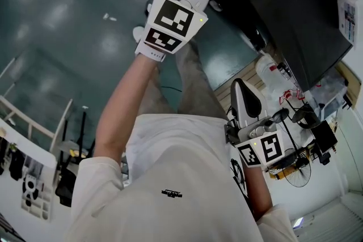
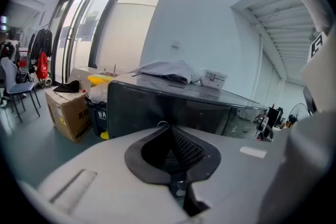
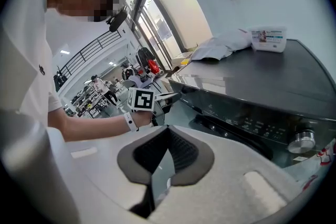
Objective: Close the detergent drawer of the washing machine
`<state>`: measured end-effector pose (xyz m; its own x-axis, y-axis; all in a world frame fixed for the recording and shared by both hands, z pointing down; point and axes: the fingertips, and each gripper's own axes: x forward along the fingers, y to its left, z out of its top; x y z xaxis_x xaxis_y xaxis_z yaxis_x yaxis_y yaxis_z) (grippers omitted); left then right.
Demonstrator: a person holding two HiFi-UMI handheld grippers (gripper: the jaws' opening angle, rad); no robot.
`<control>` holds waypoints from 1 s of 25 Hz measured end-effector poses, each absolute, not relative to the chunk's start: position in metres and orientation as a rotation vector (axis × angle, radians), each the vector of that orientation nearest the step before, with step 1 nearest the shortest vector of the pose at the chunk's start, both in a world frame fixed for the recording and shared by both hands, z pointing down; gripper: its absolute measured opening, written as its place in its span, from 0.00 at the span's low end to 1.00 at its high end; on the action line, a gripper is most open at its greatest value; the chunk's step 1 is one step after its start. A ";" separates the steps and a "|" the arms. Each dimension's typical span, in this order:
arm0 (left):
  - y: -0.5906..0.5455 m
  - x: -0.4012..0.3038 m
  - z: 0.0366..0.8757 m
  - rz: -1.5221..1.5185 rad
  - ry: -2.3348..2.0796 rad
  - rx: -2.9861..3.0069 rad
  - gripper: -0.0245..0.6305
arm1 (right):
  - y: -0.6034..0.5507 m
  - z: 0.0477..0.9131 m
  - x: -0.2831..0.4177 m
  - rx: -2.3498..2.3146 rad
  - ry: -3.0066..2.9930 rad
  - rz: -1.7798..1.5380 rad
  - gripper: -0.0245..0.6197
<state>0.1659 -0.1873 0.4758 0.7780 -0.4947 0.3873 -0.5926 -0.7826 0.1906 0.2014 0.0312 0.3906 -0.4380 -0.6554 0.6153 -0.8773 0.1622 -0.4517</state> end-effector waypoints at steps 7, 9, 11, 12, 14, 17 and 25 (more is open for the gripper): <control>-0.174 0.148 0.459 0.491 -0.824 2.667 0.07 | 0.027 0.368 0.194 1.540 -2.201 1.093 0.04; -0.166 0.144 0.453 0.494 -0.819 2.670 0.07 | 0.024 0.362 0.192 1.548 -2.218 1.069 0.04; -0.159 0.136 0.443 0.482 -0.826 2.666 0.07 | 0.022 0.354 0.188 1.550 -2.241 1.038 0.04; -0.155 0.132 0.439 0.473 -0.828 2.659 0.07 | 0.022 0.351 0.186 1.550 -2.249 1.023 0.04; -0.144 0.124 0.431 0.463 -0.827 2.650 0.07 | 0.024 0.344 0.182 1.551 -2.258 1.001 0.04; -0.126 0.109 0.416 0.462 -0.825 2.651 0.07 | 0.024 0.335 0.173 1.543 -2.277 0.966 0.04; -0.085 0.062 0.352 0.373 -0.906 2.663 0.07 | 0.026 0.299 0.155 1.463 -2.350 0.772 0.04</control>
